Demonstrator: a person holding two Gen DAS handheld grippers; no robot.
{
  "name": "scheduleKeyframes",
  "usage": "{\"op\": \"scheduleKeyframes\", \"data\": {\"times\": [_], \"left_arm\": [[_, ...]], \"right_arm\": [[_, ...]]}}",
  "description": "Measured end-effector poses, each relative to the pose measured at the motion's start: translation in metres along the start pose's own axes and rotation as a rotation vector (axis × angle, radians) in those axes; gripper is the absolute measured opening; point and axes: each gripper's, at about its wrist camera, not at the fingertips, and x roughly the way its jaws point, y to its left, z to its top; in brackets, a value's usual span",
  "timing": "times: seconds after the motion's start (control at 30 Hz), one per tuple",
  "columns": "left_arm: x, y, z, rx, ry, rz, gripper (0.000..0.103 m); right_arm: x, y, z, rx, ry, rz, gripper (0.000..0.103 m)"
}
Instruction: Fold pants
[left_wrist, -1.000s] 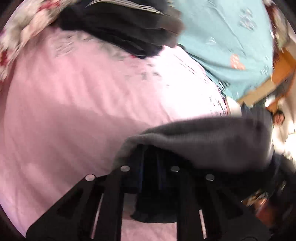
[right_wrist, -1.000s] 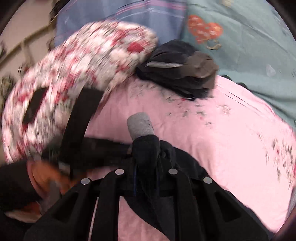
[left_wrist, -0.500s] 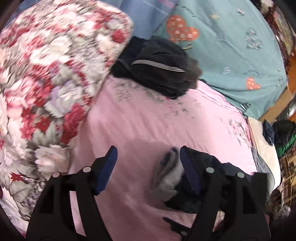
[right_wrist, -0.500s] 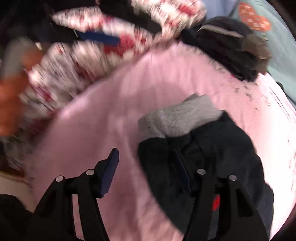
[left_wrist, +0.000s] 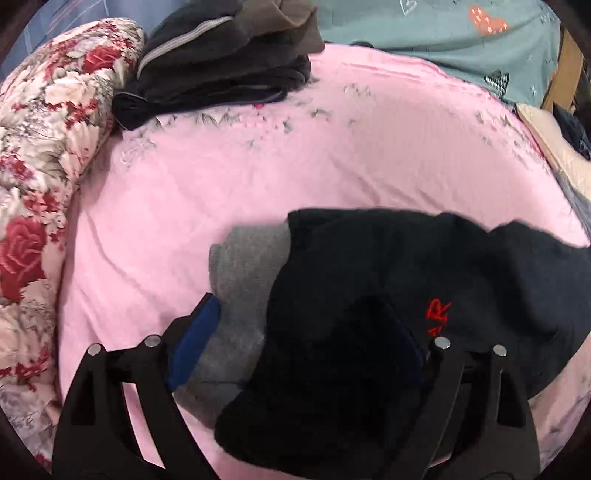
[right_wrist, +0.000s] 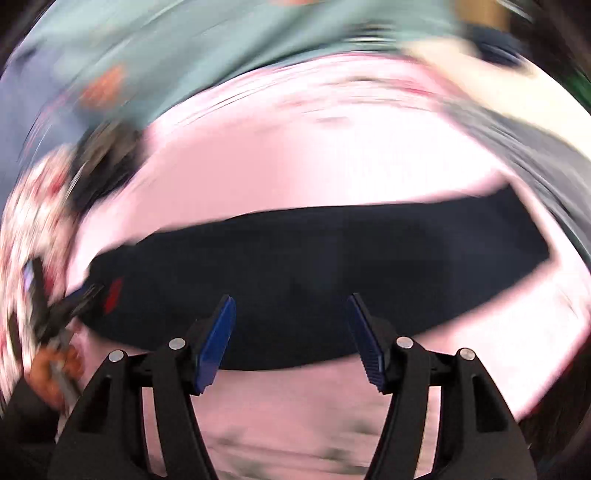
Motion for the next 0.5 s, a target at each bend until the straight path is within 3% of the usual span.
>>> {"op": "scheduleKeyframes", "data": {"times": [0.07, 0.2, 0.33, 0.5], "left_arm": [[-0.018, 0.003, 0.005, -0.046, -0.011, 0.015, 0.088], [-0.054, -0.003, 0.013, -0.136, -0.037, 0.039, 0.088], [-0.084, -0.04, 0.014, -0.197, -0.035, -0.035, 0.092], [-0.093, -0.113, 0.014, -0.162, -0.01, -0.109, 0.094]], "right_arm": [[-0.015, -0.06, 0.001, 0.149, -0.036, -0.004, 0.063], [-0.028, -0.156, -0.002, 0.416, -0.082, 0.135, 0.063], [-0.018, -0.192, 0.007, 0.464, -0.091, 0.167, 0.063], [0.008, -0.195, 0.018, 0.391, -0.054, 0.139, 0.063]]}}
